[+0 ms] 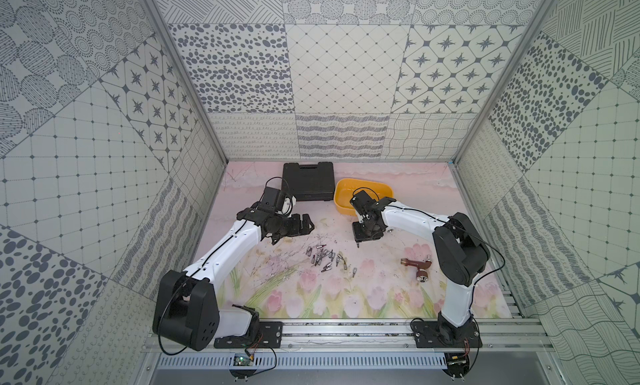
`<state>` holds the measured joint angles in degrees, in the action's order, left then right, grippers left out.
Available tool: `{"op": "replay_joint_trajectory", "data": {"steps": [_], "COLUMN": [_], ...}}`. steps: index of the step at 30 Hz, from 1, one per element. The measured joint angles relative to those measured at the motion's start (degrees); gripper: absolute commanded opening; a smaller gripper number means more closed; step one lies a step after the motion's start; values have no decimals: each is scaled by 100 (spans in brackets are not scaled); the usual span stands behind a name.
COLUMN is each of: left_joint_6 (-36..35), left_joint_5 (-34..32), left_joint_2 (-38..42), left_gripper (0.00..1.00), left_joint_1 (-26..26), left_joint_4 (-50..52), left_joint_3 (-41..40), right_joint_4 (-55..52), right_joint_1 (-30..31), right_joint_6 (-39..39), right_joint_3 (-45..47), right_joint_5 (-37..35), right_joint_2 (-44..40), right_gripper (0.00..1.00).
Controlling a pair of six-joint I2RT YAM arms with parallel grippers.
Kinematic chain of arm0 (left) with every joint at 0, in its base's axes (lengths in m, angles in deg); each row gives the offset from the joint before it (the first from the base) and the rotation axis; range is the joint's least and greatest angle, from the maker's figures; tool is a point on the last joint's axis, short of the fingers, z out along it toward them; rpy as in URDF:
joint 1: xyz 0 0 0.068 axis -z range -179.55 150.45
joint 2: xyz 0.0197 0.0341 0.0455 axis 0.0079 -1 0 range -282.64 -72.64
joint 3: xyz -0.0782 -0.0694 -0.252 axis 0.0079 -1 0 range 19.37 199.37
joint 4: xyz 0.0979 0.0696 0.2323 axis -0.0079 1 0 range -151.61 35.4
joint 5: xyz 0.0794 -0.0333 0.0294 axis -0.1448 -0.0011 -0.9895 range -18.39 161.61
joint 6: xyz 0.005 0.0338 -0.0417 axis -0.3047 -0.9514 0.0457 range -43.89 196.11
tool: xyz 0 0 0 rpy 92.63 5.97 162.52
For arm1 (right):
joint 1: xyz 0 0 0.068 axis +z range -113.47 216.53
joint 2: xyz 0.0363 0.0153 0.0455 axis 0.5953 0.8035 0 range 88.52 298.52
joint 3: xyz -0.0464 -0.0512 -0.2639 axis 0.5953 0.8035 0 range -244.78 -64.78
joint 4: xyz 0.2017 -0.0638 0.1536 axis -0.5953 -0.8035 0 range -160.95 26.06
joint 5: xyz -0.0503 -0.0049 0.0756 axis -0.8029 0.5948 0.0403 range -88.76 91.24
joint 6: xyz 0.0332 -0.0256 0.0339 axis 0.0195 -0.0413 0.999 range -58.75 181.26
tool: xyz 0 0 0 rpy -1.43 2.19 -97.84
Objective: Put the bit on the desktop into the storage box
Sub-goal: Pick up the screwdriver bit from the center of the board.
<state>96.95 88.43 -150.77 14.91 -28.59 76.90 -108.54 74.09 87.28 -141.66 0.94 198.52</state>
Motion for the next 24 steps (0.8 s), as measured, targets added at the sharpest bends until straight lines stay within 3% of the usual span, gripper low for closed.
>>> {"op": "replay_joint_trajectory", "data": {"steps": [18, 24], "left_joint_6": [0, 0], "left_joint_5": [-4, -7], "left_joint_2": [0, 0], "left_gripper": [99, 99], "left_joint_1": [0, 0], "left_joint_4": [94, 103], "left_joint_3": [-4, -4], "right_joint_4": [-120, -122], "right_joint_1": [186, 247], "right_joint_6": [68, 90], "right_joint_3": [-289, -289], "right_joint_5": [-258, -341], "right_joint_2": [437, 437], "right_gripper": [25, 25]}}
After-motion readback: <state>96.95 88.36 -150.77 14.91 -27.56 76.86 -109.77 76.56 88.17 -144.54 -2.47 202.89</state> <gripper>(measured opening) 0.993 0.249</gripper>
